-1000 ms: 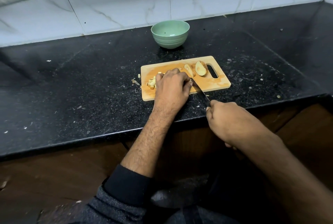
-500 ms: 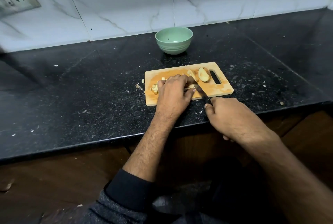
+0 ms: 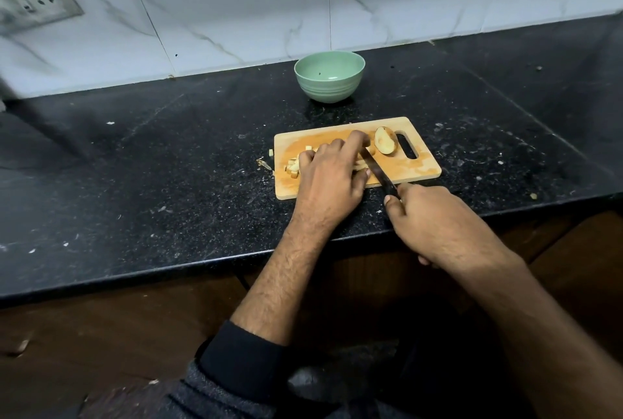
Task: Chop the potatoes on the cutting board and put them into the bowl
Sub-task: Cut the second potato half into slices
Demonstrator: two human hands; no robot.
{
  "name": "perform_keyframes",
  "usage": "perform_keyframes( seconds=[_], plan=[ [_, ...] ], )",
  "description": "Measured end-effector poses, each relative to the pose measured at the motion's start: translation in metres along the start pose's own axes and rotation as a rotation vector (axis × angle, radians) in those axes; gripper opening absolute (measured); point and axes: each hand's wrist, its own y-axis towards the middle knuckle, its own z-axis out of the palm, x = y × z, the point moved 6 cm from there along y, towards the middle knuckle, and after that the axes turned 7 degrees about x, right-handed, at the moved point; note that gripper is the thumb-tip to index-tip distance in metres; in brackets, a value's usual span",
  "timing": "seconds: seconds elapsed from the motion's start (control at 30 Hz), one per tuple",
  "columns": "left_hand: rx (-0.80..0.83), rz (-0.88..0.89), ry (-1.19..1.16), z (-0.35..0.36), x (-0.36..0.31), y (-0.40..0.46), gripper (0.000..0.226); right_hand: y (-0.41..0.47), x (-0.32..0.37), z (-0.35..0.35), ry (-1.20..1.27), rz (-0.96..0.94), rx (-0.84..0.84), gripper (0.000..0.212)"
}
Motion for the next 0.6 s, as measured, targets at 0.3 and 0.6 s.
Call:
perform_keyframes(
  seconds=[0.3,0.6],
  plan=[
    [0.108,0.038,0.003,0.004,-0.002,0.006,0.025,-0.011,-0.004,-0.002,-0.017,0.004,0.016,0.031],
    [0.104,-0.007,-0.012,0.007,0.002,0.01,0.02,-0.047,-0.014,-0.005,-0.08,0.029,0.081,0.035]
  ],
)
